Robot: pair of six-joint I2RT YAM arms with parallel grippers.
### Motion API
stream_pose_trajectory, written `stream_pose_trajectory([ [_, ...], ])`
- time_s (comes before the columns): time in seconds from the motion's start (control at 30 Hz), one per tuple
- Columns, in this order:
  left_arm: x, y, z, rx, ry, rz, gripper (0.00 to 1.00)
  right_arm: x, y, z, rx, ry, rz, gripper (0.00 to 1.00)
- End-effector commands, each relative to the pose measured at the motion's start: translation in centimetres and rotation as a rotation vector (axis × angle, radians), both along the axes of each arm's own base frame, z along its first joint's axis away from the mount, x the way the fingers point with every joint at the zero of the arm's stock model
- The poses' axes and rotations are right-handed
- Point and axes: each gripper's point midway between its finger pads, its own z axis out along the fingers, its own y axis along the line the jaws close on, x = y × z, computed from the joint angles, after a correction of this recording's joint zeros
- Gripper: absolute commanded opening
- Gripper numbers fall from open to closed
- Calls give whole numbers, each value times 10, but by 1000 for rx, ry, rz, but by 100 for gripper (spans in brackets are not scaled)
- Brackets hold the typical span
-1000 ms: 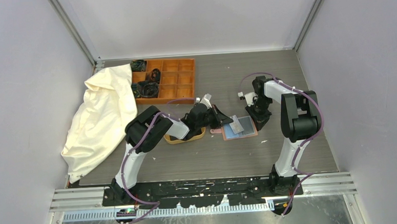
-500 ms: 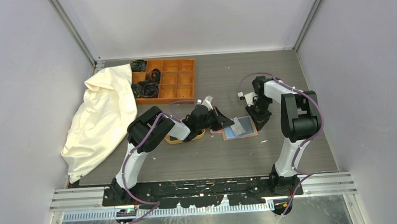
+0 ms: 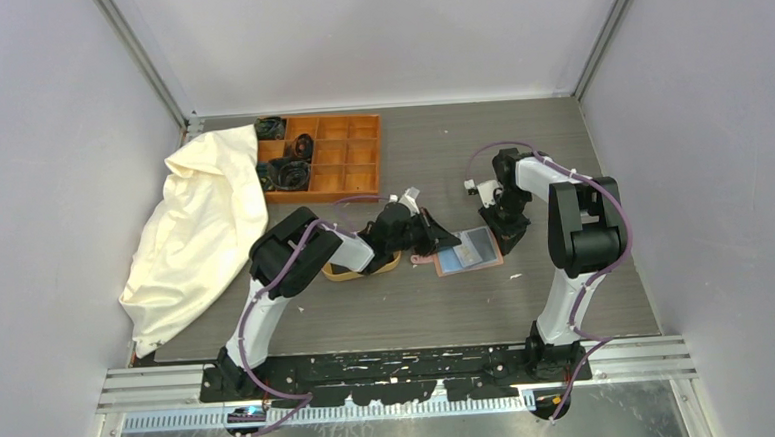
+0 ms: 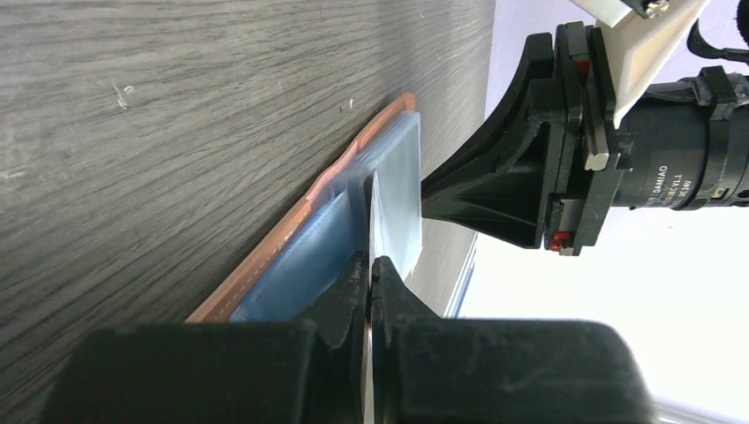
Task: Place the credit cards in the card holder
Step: Insert the credit card into the card holder.
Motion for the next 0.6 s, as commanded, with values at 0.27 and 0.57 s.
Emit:
stream_pose_trajectory([
  [0.27, -10, -10, -9, 27, 62, -70, 0, 2, 9, 1, 31, 1, 21, 16],
  [0.57, -3, -19, -7, 23, 62, -86, 0, 5, 13, 7, 52, -22, 24, 17],
])
